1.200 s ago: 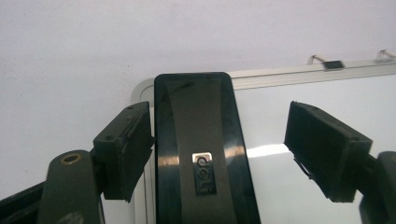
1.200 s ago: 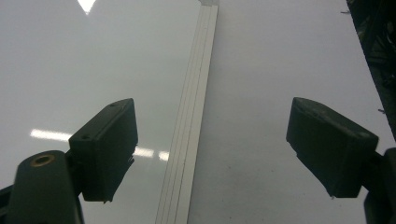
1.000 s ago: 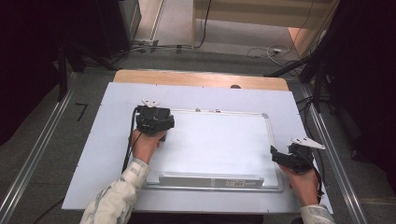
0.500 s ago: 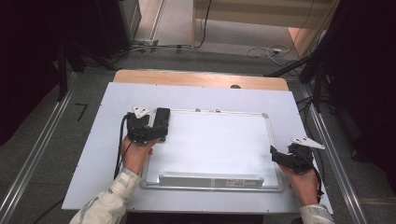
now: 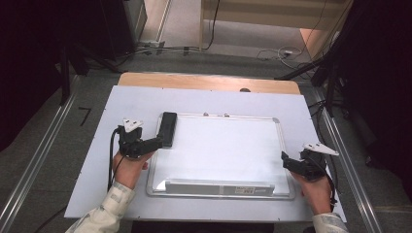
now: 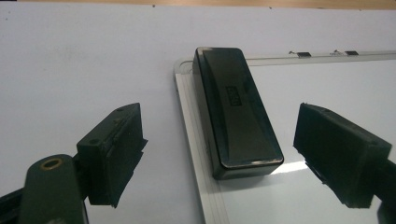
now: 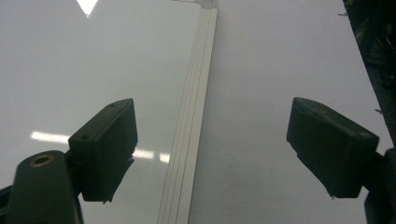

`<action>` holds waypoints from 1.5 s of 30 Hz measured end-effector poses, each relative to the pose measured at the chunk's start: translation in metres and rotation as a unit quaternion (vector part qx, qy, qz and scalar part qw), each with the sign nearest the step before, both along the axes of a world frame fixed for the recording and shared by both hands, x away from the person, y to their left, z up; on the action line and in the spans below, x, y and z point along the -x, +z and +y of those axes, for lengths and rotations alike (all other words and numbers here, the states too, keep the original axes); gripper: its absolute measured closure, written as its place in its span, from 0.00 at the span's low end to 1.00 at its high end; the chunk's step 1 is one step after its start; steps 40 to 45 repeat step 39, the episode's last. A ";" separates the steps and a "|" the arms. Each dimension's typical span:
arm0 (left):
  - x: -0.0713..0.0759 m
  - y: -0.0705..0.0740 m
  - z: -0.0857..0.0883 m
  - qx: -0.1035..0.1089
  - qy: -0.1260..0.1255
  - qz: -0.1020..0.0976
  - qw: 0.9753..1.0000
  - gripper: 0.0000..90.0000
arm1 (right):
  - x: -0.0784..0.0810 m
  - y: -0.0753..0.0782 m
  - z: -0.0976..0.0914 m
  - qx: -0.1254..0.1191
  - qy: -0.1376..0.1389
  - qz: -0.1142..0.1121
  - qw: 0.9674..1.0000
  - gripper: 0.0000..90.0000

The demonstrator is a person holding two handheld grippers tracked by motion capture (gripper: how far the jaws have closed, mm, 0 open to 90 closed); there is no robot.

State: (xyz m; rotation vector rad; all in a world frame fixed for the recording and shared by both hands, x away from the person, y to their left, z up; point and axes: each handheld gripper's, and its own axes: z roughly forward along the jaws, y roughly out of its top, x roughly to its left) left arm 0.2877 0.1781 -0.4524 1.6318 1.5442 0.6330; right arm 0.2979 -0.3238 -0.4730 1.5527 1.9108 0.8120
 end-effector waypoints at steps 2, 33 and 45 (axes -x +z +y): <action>0.003 -0.001 0.003 0.001 0.000 0.000 1.000 0.18 | 0.000 0.000 0.000 0.000 0.000 0.000 1.000 0.17; 0.040 -0.016 0.043 -0.006 0.030 0.013 0.999 0.18 | 0.001 0.001 0.000 0.001 0.000 -0.002 1.000 0.17; 0.042 -0.022 0.049 -0.016 0.040 0.019 0.999 0.19 | 0.001 0.001 0.000 0.000 0.000 -0.003 1.000 0.17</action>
